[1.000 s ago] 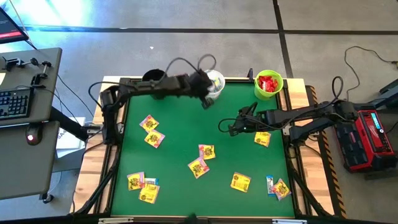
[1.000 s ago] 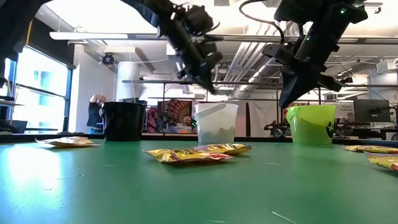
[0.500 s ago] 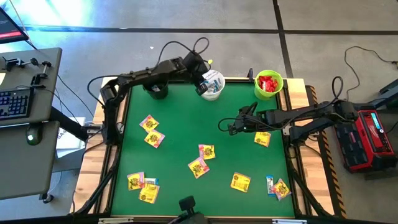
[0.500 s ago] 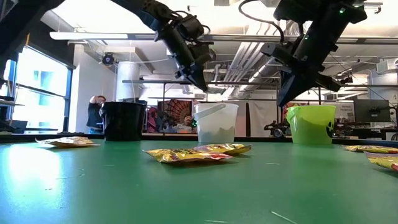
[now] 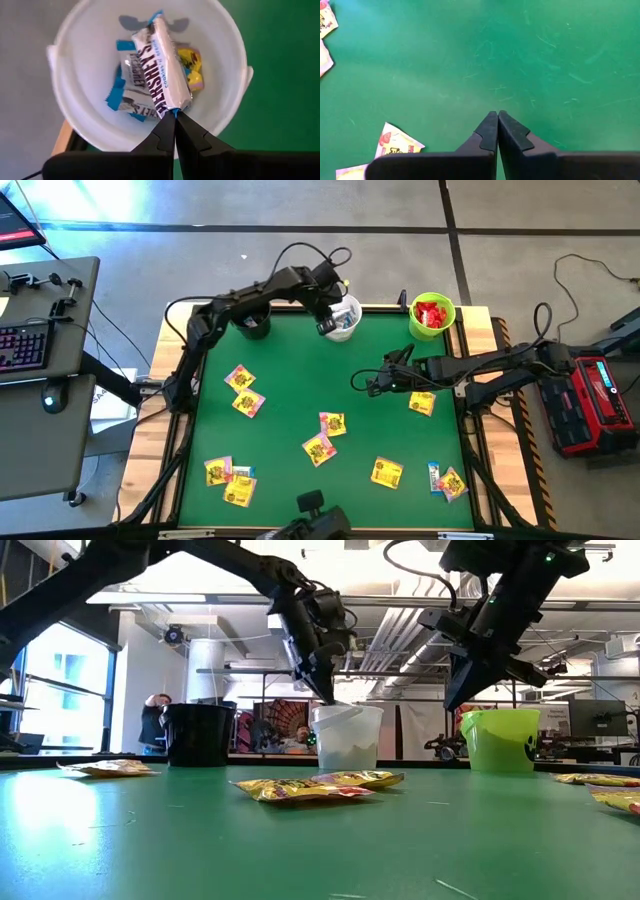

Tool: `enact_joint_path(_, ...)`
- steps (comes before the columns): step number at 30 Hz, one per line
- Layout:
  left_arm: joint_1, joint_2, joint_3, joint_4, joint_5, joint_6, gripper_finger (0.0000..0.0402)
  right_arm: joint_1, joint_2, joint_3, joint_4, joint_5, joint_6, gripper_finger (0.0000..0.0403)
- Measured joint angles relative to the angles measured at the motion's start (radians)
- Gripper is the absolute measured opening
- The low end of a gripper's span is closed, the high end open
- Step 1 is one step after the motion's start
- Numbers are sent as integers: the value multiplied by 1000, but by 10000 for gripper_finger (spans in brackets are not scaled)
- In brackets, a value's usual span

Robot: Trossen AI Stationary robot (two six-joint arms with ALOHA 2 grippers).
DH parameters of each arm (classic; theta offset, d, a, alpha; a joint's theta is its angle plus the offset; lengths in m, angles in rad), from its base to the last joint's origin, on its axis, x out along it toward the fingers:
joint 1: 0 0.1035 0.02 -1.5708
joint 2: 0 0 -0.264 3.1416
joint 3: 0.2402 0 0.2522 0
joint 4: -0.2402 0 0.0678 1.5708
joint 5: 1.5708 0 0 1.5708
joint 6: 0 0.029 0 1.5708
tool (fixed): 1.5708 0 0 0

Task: Sort candy by brand, put in halloween buckets
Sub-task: Put the white candy into the white bucket

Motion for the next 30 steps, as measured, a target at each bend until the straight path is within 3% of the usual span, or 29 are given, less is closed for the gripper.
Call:
enact_joint_path(15, -2, 8, 0, 26, 0, 42, 8, 0, 0, 0, 0, 1, -1, 0)
enact_joint_path(22, -10, 8, 0, 54, 0, 68, 63, 0, 0, 0, 0, 1, -17, 0)
enact_joint_path(30, -10, -25, -1, 109, 3, -11, 133, 0, 0, 0, 0, -8, -124, 0)
